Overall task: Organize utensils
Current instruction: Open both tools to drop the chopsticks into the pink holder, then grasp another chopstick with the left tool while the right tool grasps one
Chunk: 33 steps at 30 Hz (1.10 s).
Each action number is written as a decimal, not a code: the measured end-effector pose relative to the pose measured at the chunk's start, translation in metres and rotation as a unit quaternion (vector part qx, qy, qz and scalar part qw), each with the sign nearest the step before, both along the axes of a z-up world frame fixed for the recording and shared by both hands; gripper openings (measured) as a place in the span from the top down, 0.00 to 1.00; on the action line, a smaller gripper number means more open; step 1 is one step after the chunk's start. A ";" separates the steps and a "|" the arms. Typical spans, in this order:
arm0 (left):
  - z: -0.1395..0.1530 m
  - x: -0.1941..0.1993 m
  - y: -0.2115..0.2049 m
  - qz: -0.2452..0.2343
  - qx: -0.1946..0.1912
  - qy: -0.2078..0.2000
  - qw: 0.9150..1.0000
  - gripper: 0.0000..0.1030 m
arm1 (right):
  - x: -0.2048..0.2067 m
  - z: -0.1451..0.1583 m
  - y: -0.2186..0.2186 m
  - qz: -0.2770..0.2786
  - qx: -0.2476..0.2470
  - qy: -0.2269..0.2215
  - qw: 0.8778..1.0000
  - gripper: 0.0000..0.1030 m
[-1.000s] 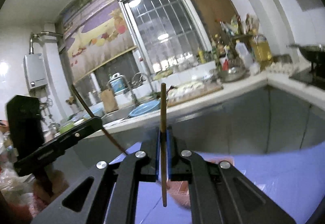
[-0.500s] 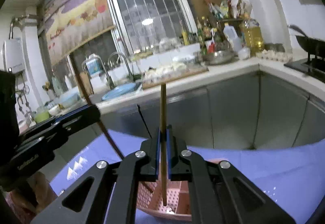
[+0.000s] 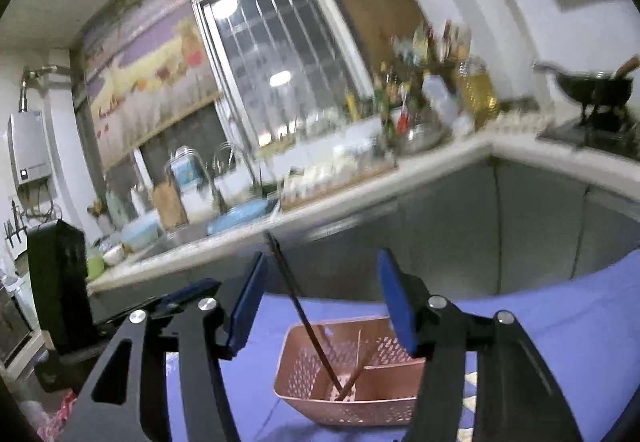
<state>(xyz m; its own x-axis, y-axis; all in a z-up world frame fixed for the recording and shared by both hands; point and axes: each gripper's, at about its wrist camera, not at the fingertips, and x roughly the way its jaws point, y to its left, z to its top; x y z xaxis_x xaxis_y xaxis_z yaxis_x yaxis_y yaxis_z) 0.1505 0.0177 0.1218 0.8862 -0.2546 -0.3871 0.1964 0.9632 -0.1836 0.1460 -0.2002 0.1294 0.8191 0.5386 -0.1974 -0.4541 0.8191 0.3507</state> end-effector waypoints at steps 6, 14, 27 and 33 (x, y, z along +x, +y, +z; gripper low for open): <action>0.002 -0.057 -0.002 -0.008 -0.007 -0.023 1.000 0.75 | -0.065 -0.005 -0.037 -0.024 0.043 -0.018 0.999 0.44; -0.095 -0.093 -0.030 -0.055 0.046 0.099 0.993 0.75 | -0.125 -0.118 -0.042 -0.055 -0.031 0.134 0.989 0.63; -0.206 -0.120 -0.073 -0.098 0.113 0.235 0.960 0.77 | -0.152 -0.207 0.017 0.007 -0.159 0.251 0.955 0.75; -0.208 -0.119 -0.075 -0.085 0.130 0.228 0.961 0.77 | -0.157 -0.210 0.017 -0.022 -0.212 0.232 0.949 0.75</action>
<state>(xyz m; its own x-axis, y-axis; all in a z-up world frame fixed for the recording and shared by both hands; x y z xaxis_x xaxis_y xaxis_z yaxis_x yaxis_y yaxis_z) 0.0311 -0.0577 -0.0867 0.5638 -0.2222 -0.7955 0.3109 0.9494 -0.0449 -0.0105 -0.1828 -0.0810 0.6106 0.2976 -0.7338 -0.2944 0.9456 0.1386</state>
